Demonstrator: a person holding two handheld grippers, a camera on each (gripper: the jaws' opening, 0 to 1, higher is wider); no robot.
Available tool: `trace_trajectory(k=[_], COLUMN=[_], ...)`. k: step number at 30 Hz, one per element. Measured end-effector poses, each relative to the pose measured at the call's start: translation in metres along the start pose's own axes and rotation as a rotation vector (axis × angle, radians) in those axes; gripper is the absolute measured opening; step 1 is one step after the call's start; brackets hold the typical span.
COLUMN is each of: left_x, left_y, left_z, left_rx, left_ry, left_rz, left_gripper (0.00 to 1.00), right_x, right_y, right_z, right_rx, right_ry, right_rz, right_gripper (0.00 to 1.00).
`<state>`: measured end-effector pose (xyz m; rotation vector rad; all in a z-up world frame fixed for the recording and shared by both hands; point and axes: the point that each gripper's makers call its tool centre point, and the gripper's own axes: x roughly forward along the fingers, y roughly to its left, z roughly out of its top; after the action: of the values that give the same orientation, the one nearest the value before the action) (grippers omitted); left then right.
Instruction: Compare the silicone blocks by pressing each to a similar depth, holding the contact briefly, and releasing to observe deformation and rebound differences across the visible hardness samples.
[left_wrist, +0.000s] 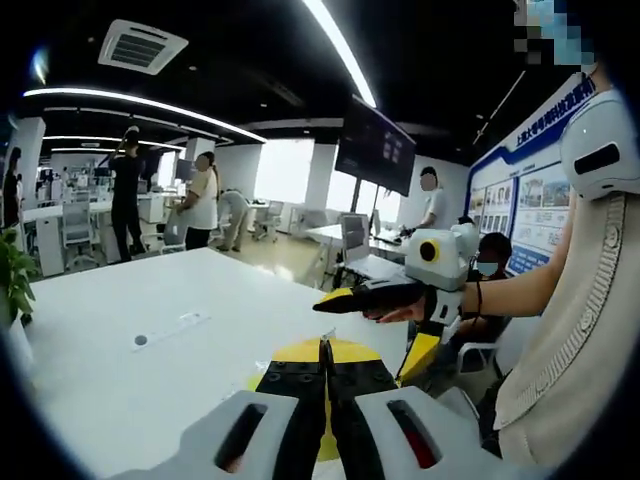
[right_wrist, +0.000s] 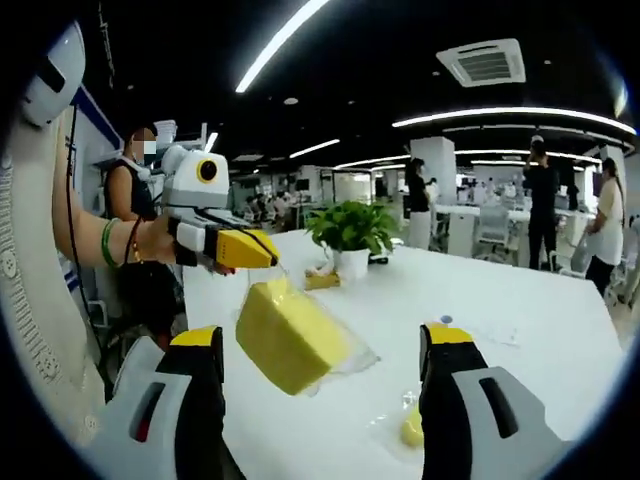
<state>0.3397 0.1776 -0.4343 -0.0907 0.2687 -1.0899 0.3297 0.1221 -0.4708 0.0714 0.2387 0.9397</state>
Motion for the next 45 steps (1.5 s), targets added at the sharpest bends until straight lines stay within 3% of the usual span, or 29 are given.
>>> trace_trajectory(k=[4, 6, 9, 13, 14, 20, 23, 24, 29, 32, 37, 41, 45], left_x=[-0.002, -0.004, -0.005, -0.007, -0.007, -0.009, -0.008, -0.007, 0.001, 0.007, 0.012, 0.013, 0.011], left_y=[0.006, 0.009, 0.018, 0.032, 0.034, 0.055, 0.070, 0.073, 0.099, 0.111, 0.121, 0.124, 0.134], left_z=[-0.004, -0.006, -0.011, -0.019, -0.021, -0.037, -0.050, -0.055, -0.075, -0.091, -0.108, -0.120, -0.133], left_rx=[-0.023, -0.036, -0.052, -0.086, -0.094, -0.108, -0.132, -0.177, -0.187, -0.213, -0.242, -0.276, -0.267], left_ry=[-0.004, -0.006, -0.006, -0.005, -0.006, 0.021, 0.037, 0.044, 0.047, 0.063, 0.080, 0.092, 0.117], left_rz=[0.026, 0.039, 0.064, 0.074, 0.075, 0.085, 0.093, 0.087, 0.096, 0.093, 0.077, 0.061, 0.074], left_gripper=[0.00, 0.00, 0.00, 0.00, 0.00, 0.00, 0.00, 0.00, 0.00, 0.00, 0.00, 0.00, 0.00], right_x=[-0.013, -0.018, -0.029, -0.046, -0.050, -0.069, -0.076, -0.078, -0.089, -0.088, -0.084, -0.080, -0.079], right_y=[0.010, 0.010, 0.011, -0.002, -0.006, -0.017, -0.012, -0.009, -0.004, -0.003, -0.005, -0.009, -0.016], right_z=[-0.004, -0.006, -0.009, 0.005, 0.007, -0.006, -0.012, -0.015, -0.029, -0.033, -0.033, -0.046, -0.054], right_rx=[0.165, 0.181, 0.272, 0.414, 0.426, 0.403, 0.418, 0.417, 0.464, 0.521, 0.519, 0.505, 0.539], right_ry=[-0.041, -0.060, -0.080, -0.206, -0.231, -0.206, -0.199, -0.192, -0.167, -0.169, -0.162, -0.106, -0.109], right_rz=[-0.041, -0.069, -0.109, -0.161, -0.179, -0.268, -0.285, -0.290, -0.349, -0.360, -0.396, -0.423, -0.445], right_gripper=[0.90, 0.93, 0.96, 0.96, 0.96, 0.96, 0.96, 0.96, 0.96, 0.96, 0.96, 0.96, 0.94])
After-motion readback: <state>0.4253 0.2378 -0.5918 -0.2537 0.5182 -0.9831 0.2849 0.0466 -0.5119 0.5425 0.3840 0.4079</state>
